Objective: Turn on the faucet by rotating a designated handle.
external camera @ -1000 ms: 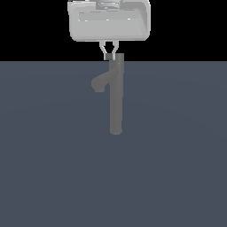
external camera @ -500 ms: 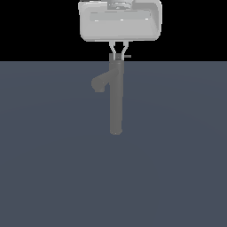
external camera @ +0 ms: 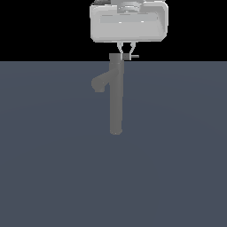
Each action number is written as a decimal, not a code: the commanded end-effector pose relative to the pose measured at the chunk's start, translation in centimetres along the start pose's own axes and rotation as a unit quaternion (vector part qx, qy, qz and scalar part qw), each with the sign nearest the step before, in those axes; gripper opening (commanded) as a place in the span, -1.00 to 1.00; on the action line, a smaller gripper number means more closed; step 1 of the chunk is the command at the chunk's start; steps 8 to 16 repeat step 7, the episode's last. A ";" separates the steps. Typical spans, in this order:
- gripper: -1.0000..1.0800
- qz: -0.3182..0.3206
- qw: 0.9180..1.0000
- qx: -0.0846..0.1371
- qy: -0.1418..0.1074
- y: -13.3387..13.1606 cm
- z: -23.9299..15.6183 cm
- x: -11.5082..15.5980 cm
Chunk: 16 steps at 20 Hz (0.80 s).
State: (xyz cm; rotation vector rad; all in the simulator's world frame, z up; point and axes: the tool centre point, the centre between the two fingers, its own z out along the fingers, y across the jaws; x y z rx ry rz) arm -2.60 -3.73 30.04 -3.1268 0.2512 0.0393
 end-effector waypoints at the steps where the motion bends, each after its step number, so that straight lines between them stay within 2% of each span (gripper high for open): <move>1: -1.00 0.011 1.000 -0.001 0.011 1.5 -0.1 1.9; 6: -1.00 0.019 1.000 -0.001 0.013 2.9 -0.1 3.6; 16: -1.00 0.019 1.000 -0.001 0.013 2.9 -0.1 3.6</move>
